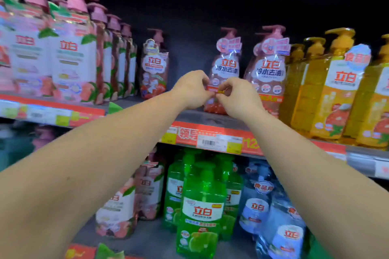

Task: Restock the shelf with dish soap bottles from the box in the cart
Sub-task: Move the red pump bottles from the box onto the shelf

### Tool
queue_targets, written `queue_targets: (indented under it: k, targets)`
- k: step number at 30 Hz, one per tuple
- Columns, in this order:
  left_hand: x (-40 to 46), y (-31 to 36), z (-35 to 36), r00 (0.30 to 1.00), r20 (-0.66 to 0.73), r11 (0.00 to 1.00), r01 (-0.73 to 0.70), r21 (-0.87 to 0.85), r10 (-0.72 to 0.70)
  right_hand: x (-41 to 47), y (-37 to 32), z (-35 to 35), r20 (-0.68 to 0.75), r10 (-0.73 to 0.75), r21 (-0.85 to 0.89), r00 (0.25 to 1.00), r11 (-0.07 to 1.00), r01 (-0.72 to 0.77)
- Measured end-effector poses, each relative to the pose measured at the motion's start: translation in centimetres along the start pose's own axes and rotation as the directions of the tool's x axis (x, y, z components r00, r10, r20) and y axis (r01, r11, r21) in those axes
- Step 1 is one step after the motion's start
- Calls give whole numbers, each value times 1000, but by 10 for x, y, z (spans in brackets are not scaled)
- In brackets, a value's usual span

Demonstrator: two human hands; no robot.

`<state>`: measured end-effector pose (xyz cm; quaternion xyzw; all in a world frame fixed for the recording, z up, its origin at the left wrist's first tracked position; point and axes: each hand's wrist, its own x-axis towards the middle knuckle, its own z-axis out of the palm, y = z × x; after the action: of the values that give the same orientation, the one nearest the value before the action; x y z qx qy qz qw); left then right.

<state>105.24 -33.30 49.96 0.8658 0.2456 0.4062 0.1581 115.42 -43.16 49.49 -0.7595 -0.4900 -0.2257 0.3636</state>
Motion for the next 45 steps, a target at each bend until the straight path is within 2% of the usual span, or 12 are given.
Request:
queue_targets:
  k: [4,8,10,12,18,22,28,32,35,38,42,45]
  targets:
    - [-60,-69,-87,988,-143,938,101,331,-56,-13,-107,50,146,-178,-44,973,982,186]
    - [-148,-145,-185,962,-239,751,256,609,-133,-65,-242,113,230,-371,19,900,926,377]
    - [-196,-187,-236,943,-288,639,326,696,-168,-101,-313,145,263,-466,107,845,884,454]
    - [-245,-228,-282,907,-329,531,420,736,-261,-134,-377,176,310,-535,198,786,845,497]
    - [-381,-324,-395,730,-412,313,633,708,-545,-224,-533,257,413,-668,446,619,741,502]
    - [-446,-372,-439,615,-458,191,707,681,-642,-273,-609,301,423,-722,520,547,688,506]
    - [-507,-436,-477,461,-469,113,793,598,-753,-318,-686,368,517,-761,597,393,649,471]
    - [-527,-496,-496,388,-478,75,831,552,-788,-327,-726,424,519,-782,644,345,623,444]
    - [-531,-546,-517,336,-499,32,852,522,-799,-319,-756,471,524,-781,669,340,624,403]
    - [-535,-599,-539,251,-512,-23,883,469,-822,-302,-780,521,552,-768,667,325,640,380]
    - [-545,-665,-557,155,-519,-72,918,391,-840,-284,-801,591,617,-741,654,263,670,352]
    - [-558,-706,-556,76,-478,-101,937,335,-875,-283,-815,638,673,-701,621,236,709,334]
